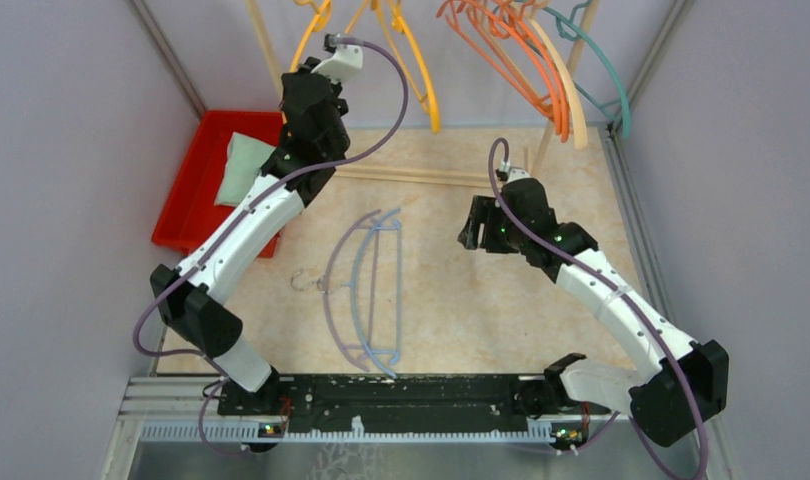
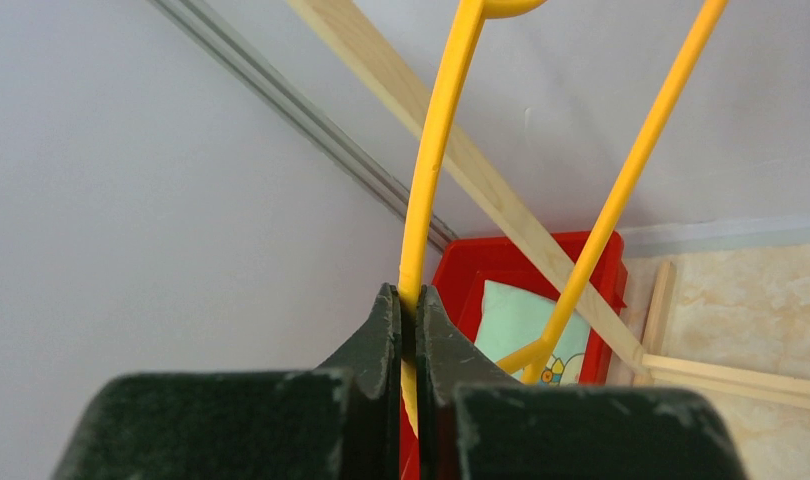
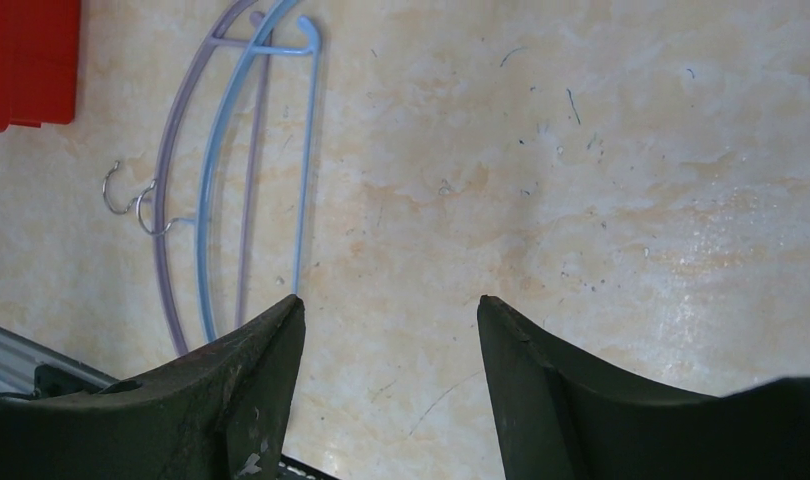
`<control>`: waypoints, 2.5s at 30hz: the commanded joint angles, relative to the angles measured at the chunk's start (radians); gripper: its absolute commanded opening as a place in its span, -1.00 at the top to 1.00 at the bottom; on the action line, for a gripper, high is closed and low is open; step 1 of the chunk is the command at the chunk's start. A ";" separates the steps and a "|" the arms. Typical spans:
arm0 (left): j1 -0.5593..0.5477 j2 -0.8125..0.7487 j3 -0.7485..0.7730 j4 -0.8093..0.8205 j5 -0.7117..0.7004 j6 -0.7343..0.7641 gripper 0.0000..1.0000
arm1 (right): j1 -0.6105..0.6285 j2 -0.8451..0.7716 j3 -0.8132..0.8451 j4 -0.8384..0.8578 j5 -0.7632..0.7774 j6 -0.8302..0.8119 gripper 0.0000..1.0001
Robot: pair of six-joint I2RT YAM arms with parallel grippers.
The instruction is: Organize the hangers
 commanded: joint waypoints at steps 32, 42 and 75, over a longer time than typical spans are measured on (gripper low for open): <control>-0.074 0.265 0.323 -0.330 0.238 -0.231 1.00 | -0.089 -0.036 0.015 0.018 -0.033 -0.038 -0.29; -0.171 0.346 0.352 -0.378 0.333 -0.282 1.00 | -0.090 -0.042 -0.003 0.022 -0.034 -0.035 -0.29; -0.226 0.076 0.275 -0.327 0.366 -0.324 -1.00 | -0.103 -0.056 -0.005 0.015 -0.056 -0.023 -0.35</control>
